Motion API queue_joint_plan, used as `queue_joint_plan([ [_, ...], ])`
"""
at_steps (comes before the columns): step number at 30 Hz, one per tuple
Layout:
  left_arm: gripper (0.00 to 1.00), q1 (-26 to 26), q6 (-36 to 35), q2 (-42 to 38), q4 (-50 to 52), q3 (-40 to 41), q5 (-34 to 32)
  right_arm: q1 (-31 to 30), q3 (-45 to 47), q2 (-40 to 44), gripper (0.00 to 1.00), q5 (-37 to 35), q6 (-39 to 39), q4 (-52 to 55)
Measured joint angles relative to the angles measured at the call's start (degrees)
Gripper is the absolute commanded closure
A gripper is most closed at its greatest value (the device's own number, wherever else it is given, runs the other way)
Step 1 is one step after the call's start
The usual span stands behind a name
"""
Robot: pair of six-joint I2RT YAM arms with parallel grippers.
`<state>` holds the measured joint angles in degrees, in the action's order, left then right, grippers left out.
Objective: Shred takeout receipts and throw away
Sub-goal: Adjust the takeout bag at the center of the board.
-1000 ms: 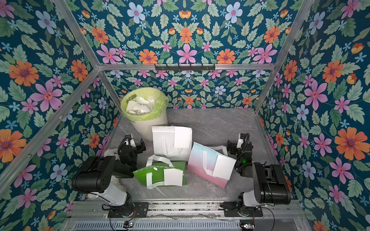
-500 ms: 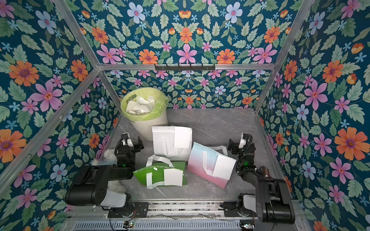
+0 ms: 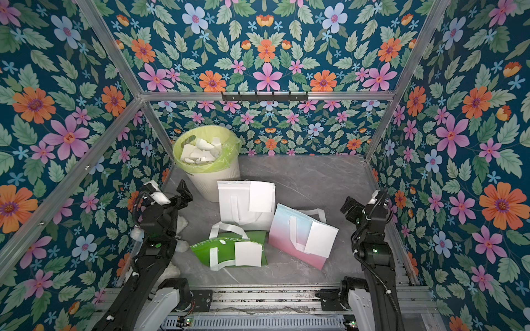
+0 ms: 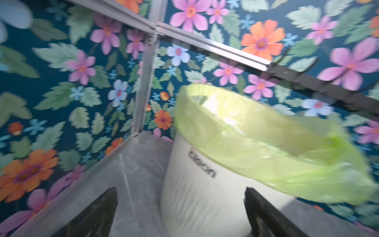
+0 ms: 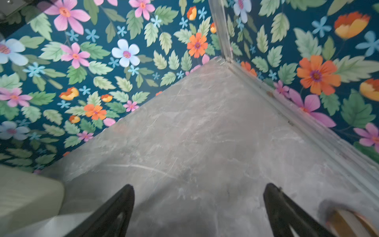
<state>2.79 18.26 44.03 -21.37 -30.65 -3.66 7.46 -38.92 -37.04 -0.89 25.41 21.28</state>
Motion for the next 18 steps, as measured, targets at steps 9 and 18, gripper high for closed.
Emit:
queue_joint_plan([
  [9,0.13,15.56,-6.05,8.09,12.61,-19.26,18.53,0.15,-9.99,3.02,0.01,6.91,4.39,16.74],
  [18,0.15,41.77,-26.56,31.82,30.58,-45.20,17.22,0.15,-15.54,4.79,0.01,15.76,2.86,23.69],
])
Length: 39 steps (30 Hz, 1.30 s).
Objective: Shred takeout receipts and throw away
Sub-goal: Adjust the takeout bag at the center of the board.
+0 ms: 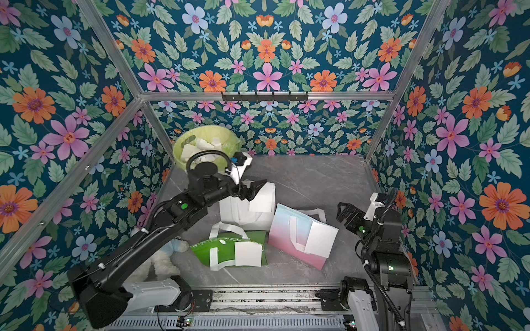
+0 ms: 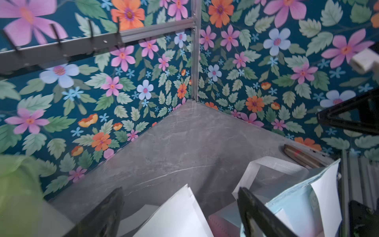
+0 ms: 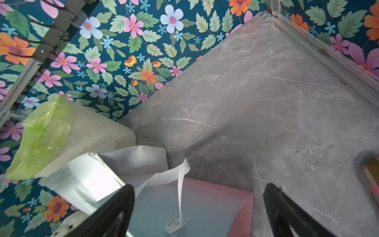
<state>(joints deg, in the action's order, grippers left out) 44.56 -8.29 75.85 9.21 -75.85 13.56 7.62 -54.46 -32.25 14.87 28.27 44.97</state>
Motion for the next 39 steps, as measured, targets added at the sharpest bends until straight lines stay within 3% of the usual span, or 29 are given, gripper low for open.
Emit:
queue_joint_plan([
  [7,0.21,7.15,-12.04,16.59,13.94,-18.80,3.19,0.00,-2.08,4.44,0.01,1.62,0.15,5.07],
  [14,0.26,11.30,-20.39,27.15,25.83,-29.68,5.70,0.00,-2.38,6.95,0.01,1.40,1.09,8.41],
  [23,0.27,12.68,-25.40,30.08,31.98,-31.67,8.74,0.00,-2.08,7.63,0.01,1.36,1.11,10.54],
  [31,0.38,13.16,-27.89,32.44,33.94,-32.63,11.04,0.00,-1.14,7.82,0.01,1.36,1.53,10.54],
  [34,0.48,13.18,-28.09,34.40,35.01,-33.73,11.23,0.00,-0.70,7.87,0.01,1.38,1.79,10.47],
  [36,0.67,13.25,-28.20,35.01,35.43,-34.01,11.47,0.00,-0.33,7.89,0.01,1.40,2.54,10.49],
  [39,0.85,13.31,-28.28,35.21,35.82,-33.99,11.67,0.00,-0.24,7.89,0.01,1.55,3.63,10.47],
])
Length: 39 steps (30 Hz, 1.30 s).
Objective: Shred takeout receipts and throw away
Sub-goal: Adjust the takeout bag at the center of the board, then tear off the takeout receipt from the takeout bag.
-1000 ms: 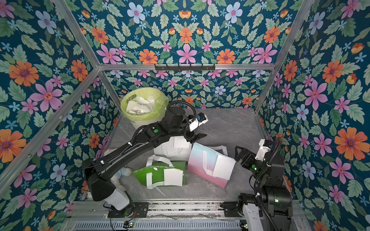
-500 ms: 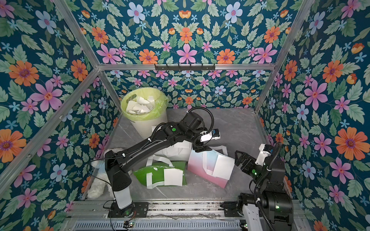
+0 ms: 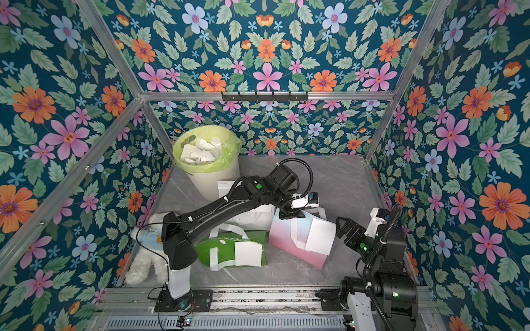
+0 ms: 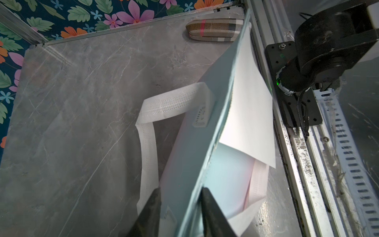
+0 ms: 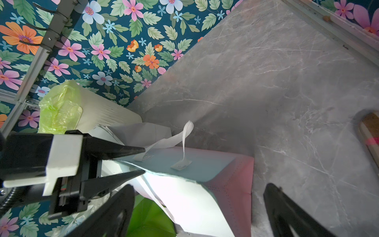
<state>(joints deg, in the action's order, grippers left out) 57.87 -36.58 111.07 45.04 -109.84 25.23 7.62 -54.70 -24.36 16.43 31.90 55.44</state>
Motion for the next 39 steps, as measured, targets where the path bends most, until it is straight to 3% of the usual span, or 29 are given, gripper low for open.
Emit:
queue_joint_plan([
  [2,1.00,0.00,0.15,-0.02,-0.33,0.35,-0.09,0.00,0.02,0.04,0.01,0.37,0.85,0.00],
  [16,1.00,-2.16,6.84,-3.39,-15.45,11.45,-4.52,0.00,13.25,1.75,0.04,6.14,15.65,-6.91],
  [25,1.00,-2.95,9.40,-3.74,-18.32,13.44,-4.79,0.00,27.76,5.51,0.28,13.86,29.64,-22.27],
  [32,1.00,-3.04,9.60,-3.72,-19.08,13.73,-4.79,-0.02,34.91,3.85,0.33,16.02,37.07,-33.97],
  [39,1.00,-2.99,9.62,-3.72,-19.06,13.73,-4.79,-0.15,37.33,3.48,0.50,16.13,40.39,-41.64],
])
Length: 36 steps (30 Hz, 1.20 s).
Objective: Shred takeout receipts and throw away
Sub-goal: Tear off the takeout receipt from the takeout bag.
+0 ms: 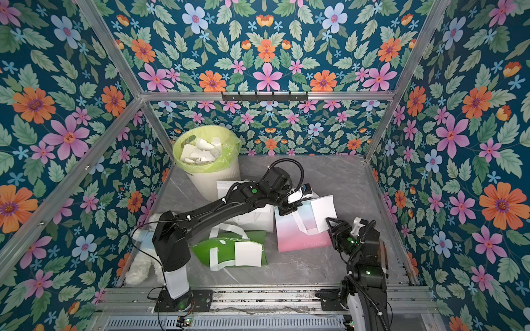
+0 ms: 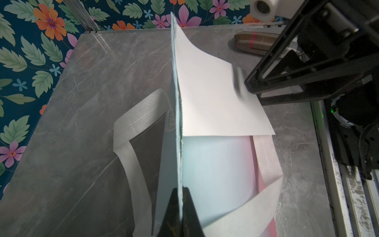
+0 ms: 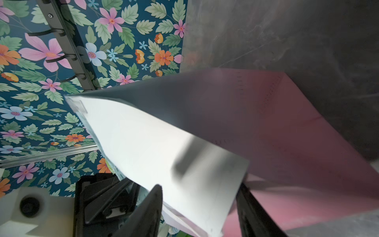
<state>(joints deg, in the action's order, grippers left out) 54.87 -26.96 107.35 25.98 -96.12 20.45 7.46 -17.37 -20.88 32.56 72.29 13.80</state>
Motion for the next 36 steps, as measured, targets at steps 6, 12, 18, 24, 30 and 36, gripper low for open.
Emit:
queue_joint_plan([
  [6,1.00,0.00,0.24,0.02,0.02,0.00,-0.09,0.00,-0.87,1.20,0.56,-0.02,1.75,-3.61],
  [12,1.00,0.00,0.87,0.17,0.02,-0.13,-0.57,-0.02,-4.59,4.52,0.56,-0.24,2.49,-5.27],
  [18,1.00,0.00,0.87,0.17,0.04,-0.24,-0.81,0.00,-3.80,4.39,0.52,-1.25,4.11,-6.54],
  [24,1.00,0.00,0.87,0.17,0.04,-0.24,-0.83,0.00,-2.36,4.28,0.59,-1.49,6.16,-7.63],
  [30,1.00,0.00,0.87,0.17,0.00,-0.13,-0.98,0.00,-3.50,4.28,1.00,-2.75,8.59,-7.58],
  [36,1.00,0.02,0.87,0.44,-0.24,-0.13,-1.53,-0.02,-8.50,4.57,1.00,-4.50,9.09,-6.78],
])
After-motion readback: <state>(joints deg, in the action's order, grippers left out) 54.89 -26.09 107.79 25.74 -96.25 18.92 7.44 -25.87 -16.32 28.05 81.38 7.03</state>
